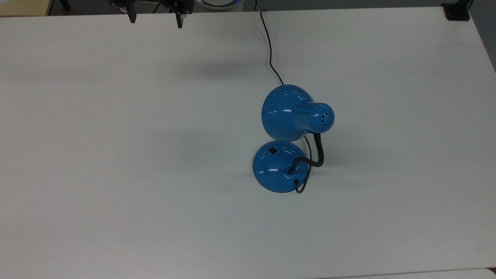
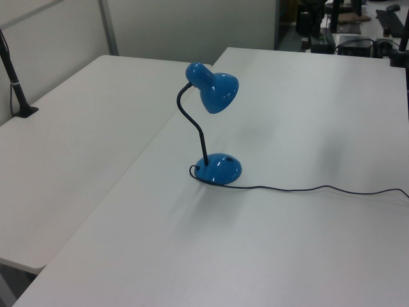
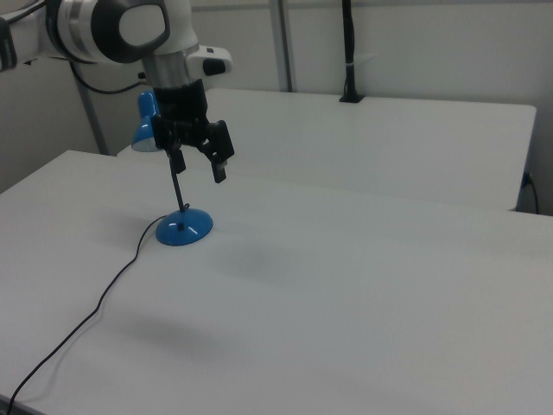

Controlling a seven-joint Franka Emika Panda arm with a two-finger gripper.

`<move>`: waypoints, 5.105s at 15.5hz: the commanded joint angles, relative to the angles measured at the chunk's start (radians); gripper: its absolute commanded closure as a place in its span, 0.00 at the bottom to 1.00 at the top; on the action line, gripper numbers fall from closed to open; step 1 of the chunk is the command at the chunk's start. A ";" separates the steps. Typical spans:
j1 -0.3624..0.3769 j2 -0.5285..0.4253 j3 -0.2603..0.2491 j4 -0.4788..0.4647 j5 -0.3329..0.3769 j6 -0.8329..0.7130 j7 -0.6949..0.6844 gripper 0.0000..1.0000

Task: Turn on the lamp

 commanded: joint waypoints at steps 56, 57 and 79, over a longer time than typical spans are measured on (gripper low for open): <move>0.325 0.403 0.013 -0.213 0.263 1.052 -0.500 1.00; 0.319 0.403 0.018 -0.239 0.263 1.096 -0.500 1.00; 0.305 0.363 0.032 -0.317 0.265 1.147 -0.510 1.00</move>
